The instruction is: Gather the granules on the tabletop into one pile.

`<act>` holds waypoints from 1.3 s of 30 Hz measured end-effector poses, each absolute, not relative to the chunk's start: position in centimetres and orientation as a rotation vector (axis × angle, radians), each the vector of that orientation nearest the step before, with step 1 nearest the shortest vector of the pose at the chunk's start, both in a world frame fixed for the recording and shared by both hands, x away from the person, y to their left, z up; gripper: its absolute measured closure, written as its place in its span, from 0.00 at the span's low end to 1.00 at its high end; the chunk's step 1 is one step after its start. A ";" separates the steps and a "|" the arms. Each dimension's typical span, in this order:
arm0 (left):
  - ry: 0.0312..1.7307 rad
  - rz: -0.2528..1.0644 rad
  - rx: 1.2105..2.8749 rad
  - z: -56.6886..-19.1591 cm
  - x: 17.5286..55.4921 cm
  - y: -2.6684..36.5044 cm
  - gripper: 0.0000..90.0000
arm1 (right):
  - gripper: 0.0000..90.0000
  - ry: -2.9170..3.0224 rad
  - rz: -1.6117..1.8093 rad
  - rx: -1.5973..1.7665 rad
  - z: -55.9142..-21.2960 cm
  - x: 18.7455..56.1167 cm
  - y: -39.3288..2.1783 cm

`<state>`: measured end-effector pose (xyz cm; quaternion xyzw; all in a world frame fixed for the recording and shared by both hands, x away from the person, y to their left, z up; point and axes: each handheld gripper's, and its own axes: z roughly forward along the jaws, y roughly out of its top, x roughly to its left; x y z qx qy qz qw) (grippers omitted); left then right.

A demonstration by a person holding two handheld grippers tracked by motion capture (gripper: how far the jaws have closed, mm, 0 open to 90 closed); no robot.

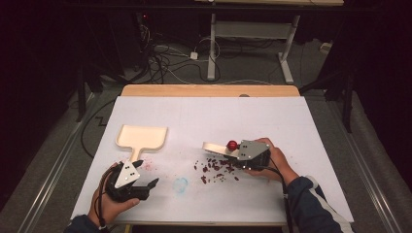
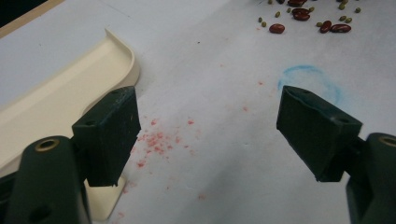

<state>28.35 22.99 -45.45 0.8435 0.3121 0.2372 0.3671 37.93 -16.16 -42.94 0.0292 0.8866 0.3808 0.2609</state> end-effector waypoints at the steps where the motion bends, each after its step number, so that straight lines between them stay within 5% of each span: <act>1: 0.801 0.612 2.168 -45.4 28.3 23.0 0.23 | 0.75 2.378 1.045 0.104 -42.7 37.9 -16.3; 13: 0.787 0.653 2.166 -45.1 28.1 23.5 0.23 | 0.75 2.376 1.173 0.354 -38.7 35.5 -15.3; 19: 0.788 0.633 2.175 -45.2 27.9 23.5 0.23 | 0.75 2.318 1.030 0.563 -37.3 34.4 -20.5; 31: 0.743 0.637 2.195 -45.0 27.7 22.6 0.23 | 0.75 2.250 0.845 0.997 -39.6 29.1 -29.4; 39: 0.757 0.616 2.161 -44.8 28.1 22.5 0.23 | 0.75 2.202 0.723 1.141 -41.8 28.6 -27.1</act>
